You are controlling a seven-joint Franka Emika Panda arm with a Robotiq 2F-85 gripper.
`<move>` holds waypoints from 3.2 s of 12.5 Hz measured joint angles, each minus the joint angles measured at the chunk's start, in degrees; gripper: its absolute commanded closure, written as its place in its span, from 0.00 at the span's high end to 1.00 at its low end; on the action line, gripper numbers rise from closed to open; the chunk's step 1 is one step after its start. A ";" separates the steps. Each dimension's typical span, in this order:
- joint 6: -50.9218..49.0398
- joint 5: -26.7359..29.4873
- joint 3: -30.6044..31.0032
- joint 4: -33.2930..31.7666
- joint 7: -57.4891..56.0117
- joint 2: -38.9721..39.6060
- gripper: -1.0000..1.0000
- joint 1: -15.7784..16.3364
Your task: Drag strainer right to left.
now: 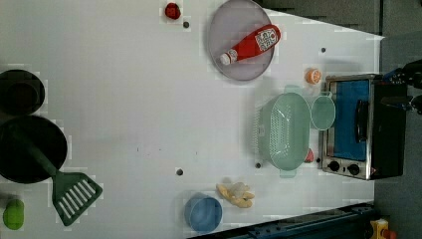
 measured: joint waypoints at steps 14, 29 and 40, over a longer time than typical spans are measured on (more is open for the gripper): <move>14.65 -1.79 -1.38 -31.84 13.33 -10.60 1.00 -2.61; 56.93 -0.63 3.43 -38.78 40.01 22.33 1.00 1.11; 58.44 -1.56 5.12 -37.32 47.45 24.93 1.00 5.03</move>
